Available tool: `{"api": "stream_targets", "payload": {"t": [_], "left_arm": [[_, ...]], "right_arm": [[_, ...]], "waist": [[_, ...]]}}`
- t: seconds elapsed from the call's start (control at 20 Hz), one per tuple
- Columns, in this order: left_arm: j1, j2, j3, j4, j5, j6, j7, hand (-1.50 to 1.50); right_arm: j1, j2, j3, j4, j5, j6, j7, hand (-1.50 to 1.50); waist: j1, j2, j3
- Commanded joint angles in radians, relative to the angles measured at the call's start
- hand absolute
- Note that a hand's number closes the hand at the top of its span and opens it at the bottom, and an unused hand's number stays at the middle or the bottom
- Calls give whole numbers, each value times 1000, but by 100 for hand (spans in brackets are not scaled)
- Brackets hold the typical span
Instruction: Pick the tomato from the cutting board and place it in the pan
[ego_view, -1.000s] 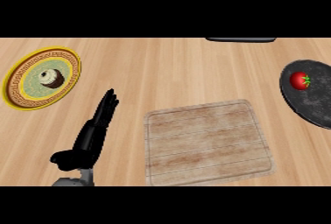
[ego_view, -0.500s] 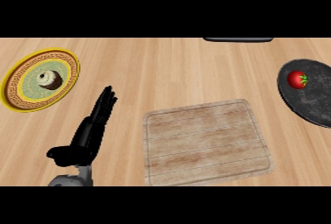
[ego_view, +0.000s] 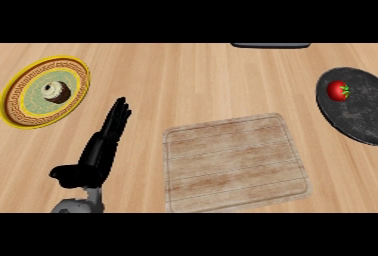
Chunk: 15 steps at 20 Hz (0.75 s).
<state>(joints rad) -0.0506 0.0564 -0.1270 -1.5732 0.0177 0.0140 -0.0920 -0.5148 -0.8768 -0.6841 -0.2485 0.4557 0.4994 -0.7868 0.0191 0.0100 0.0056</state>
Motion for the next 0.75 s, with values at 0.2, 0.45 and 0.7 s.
{"api": "stream_targets", "payload": {"t": [0.2,0.45,0.7], "left_arm": [[33,-34,-45,-12,-33,20,-12,0],[45,-2,-14,-26,-15,0,-19,0],[13,-1,1,-29,-3,-3,17,0]], "right_arm": [[64,-30,36,3,-7,119,-172,-150],[116,1,64,-8,-8,74,-241,-150],[107,-30,71,-24,-21,14,-264,-150]], "waist": [[2,-2,0],[-1,-2,0],[-2,-2,0]]}}
